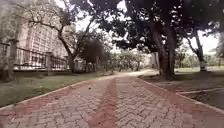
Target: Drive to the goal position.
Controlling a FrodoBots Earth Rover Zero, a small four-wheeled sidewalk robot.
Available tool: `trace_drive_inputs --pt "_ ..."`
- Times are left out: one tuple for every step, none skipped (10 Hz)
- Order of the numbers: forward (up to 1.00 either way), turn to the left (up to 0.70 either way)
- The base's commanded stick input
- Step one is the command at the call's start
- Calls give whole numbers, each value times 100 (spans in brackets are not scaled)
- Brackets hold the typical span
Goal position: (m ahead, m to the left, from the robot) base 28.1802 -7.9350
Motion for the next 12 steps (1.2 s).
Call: trace_drive_inputs --pt "70 0" --pt "70 0" --pt "70 0" --pt "70 0" --pt "70 0" --pt "70 0" --pt "70 0" --pt "70 0" --pt "70 0" --pt "70 0" --pt "70 0" --pt "70 0"
